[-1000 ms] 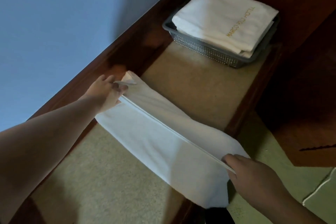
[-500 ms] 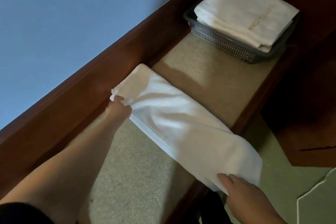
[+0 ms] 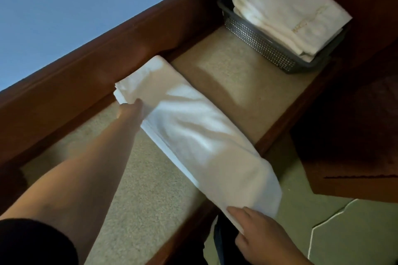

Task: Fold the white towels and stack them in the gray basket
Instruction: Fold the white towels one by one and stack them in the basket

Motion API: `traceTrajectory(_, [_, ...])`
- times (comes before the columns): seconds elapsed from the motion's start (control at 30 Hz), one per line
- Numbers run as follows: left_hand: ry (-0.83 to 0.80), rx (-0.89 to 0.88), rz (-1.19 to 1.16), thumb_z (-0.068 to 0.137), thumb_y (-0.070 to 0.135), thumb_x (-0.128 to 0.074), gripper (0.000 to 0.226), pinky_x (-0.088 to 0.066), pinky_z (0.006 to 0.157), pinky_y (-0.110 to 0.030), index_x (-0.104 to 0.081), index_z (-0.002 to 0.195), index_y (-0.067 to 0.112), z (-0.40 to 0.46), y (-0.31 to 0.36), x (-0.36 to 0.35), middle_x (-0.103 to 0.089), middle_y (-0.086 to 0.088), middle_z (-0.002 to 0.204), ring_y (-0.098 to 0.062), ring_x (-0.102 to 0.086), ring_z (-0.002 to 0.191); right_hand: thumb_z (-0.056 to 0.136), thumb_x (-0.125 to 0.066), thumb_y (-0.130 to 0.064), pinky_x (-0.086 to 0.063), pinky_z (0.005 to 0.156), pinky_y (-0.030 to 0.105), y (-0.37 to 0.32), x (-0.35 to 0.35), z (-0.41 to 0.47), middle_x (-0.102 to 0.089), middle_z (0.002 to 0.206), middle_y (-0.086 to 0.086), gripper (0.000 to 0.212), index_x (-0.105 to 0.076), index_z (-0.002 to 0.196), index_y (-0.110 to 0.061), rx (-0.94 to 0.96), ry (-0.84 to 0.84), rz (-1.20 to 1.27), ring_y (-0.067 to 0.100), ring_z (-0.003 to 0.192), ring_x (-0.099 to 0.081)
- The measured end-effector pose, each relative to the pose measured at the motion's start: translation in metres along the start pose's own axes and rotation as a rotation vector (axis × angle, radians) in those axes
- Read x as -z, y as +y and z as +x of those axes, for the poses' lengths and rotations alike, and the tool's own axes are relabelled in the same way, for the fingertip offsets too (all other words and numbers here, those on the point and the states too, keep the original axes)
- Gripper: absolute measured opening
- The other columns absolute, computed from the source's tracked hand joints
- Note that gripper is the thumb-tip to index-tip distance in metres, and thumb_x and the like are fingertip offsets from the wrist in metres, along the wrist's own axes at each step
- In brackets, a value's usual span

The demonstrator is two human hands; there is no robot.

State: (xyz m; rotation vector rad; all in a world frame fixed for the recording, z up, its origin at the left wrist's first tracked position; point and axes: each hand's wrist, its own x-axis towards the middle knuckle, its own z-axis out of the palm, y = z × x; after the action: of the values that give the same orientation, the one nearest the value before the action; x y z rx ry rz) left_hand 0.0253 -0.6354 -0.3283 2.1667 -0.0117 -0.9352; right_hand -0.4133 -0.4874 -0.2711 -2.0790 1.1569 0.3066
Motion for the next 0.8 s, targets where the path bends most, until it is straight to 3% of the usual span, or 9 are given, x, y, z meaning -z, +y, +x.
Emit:
traceTrajectory(0.07, [-0.051,-0.013,0.058,0.086,0.041,-0.069,0.060,-0.057,0.077,-0.034,-0.062,0.130,0.001,-0.032,-0.012,-0.003,-0.071,-0.017,0.121,-0.033,-0.069,0.113,0.096,-0.052,-0.056,-0.047,0.083,0.020,0.008,0.014,0.006,-0.056,0.113,-0.023,0.051,-0.043,0.145,-0.046,-0.014,-0.108,0.048,0.001,0.101,-0.053])
traceTrajectory(0.13, [-0.140,-0.021,0.172,0.085,0.043,-0.076,0.062,-0.049,0.061,-0.031,-0.065,0.126,-0.002,-0.066,-0.034,-0.011,-0.071,-0.010,0.105,-0.027,-0.068,0.095,0.096,-0.055,-0.058,-0.046,0.080,0.018,0.021,0.028,0.017,-0.050,0.109,-0.026,0.045,-0.048,0.139,-0.045,-0.087,-0.001,0.112,-0.002,0.098,-0.051])
traceTrajectory(0.2, [-0.193,-0.027,0.168,0.088,0.041,-0.079,0.057,-0.048,0.069,-0.034,-0.066,0.122,-0.004,-0.100,-0.059,-0.021,-0.067,-0.009,0.103,-0.025,-0.063,0.089,0.097,-0.060,-0.046,-0.048,0.087,0.025,0.039,0.040,0.034,-0.047,0.117,-0.021,0.041,-0.052,0.136,-0.037,-0.163,0.181,0.146,0.002,0.107,-0.052])
traceTrajectory(0.3, [-0.232,0.018,0.132,0.086,0.035,-0.083,0.054,-0.053,0.081,-0.035,-0.068,0.123,0.000,-0.149,-0.103,-0.041,-0.071,-0.008,0.110,-0.026,-0.066,0.097,0.094,-0.065,-0.036,-0.051,0.095,0.038,0.064,0.057,0.062,-0.047,0.132,-0.003,0.051,-0.049,0.141,-0.027,-0.318,0.374,0.185,0.019,0.119,-0.052])
traceTrajectory(0.4, [-0.199,0.098,0.139,0.066,0.052,-0.085,0.068,-0.062,0.083,-0.041,-0.071,0.117,0.009,-0.205,-0.144,-0.063,-0.075,-0.002,0.105,-0.024,-0.072,0.093,0.095,-0.067,-0.037,-0.053,0.097,0.046,0.087,0.068,0.089,-0.048,0.141,0.007,0.057,-0.047,0.146,-0.021,-0.386,0.274,0.267,0.026,0.122,-0.053])
traceTrajectory(0.47, [-0.176,0.141,0.115,0.055,0.059,-0.083,0.072,-0.065,0.079,-0.044,-0.073,0.111,0.014,-0.232,-0.172,-0.078,-0.078,0.003,0.095,-0.021,-0.075,0.086,0.097,-0.065,-0.034,-0.053,0.094,0.045,0.100,0.071,0.100,-0.049,0.137,0.009,0.049,-0.050,0.141,-0.021,-0.386,0.150,0.387,0.026,0.117,-0.055])
traceTrajectory(0.57, [-0.111,0.150,0.144,0.075,0.051,-0.083,0.043,-0.064,0.072,-0.038,-0.072,0.102,0.020,-0.281,-0.193,-0.091,-0.077,0.005,0.089,-0.017,-0.074,0.080,0.100,-0.061,-0.031,-0.057,0.084,0.042,0.105,0.079,0.101,-0.058,0.121,0.003,0.026,-0.055,0.124,-0.026,-0.294,0.024,0.616,0.021,0.104,-0.061])
traceTrajectory(0.63, [-0.069,0.145,0.150,0.081,0.049,-0.082,0.033,-0.060,0.071,-0.035,-0.071,0.099,0.024,-0.304,-0.206,-0.097,-0.076,0.007,0.089,-0.015,-0.072,0.081,0.102,-0.055,-0.031,-0.058,0.086,0.046,0.108,0.085,0.103,-0.062,0.114,0.002,0.018,-0.058,0.119,-0.026,-0.306,0.017,0.670,0.022,0.100,-0.063])
traceTrajectory(0.8, [0.042,0.154,0.156,0.093,0.045,-0.070,0.022,-0.050,0.066,-0.034,-0.067,0.093,0.023,-0.340,-0.244,-0.108,-0.071,0.008,0.086,-0.014,-0.066,0.080,0.094,-0.056,-0.038,-0.052,0.078,0.040,0.119,0.095,0.116,-0.069,0.100,0.002,0.022,-0.067,0.103,-0.021,-0.301,-0.092,0.425,0.022,0.093,-0.065])
